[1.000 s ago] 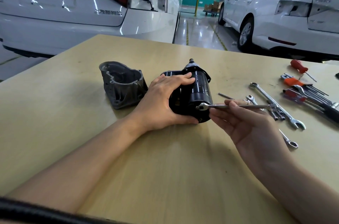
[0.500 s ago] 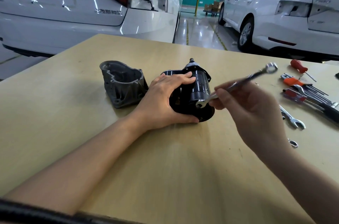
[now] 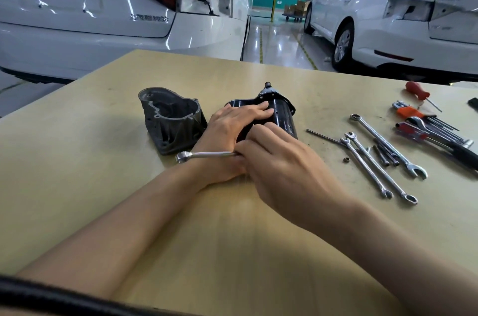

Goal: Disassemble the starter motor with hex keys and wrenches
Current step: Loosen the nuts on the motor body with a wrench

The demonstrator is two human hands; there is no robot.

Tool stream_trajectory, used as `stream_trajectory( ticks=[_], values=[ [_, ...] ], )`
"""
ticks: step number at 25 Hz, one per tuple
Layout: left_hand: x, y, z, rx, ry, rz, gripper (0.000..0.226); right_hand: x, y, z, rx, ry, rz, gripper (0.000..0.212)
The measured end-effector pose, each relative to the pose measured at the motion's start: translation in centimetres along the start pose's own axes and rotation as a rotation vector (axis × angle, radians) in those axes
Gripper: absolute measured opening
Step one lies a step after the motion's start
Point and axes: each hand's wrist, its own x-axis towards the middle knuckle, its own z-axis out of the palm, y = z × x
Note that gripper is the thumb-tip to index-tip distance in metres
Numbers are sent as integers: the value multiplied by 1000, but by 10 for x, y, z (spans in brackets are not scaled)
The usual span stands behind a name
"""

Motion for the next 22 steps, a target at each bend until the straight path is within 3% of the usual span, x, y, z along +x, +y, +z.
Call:
stream_trajectory(
  ticks=[2,4,7,9,13,22],
  values=[
    [-1,1,0,18,-4,10,72,-7,4,-7,311,213,110,8],
    [-2,5,-1,11,22,-2,85,-18,10,-14,621,393,398,8],
    [-4,8,-2,3,50,-20,88,-34,23,-17,1227,505,951,13],
    [-4,9,-3,5,62,-21,88,-40,27,-16,1530,537,1184,15],
    [-4,10,-1,7,62,-21,88,-37,24,-14,1652,601,1246,18],
    [-5,12,-2,-10,60,-32,88,-40,20,-12,1619,618,1238,9]
  ],
)
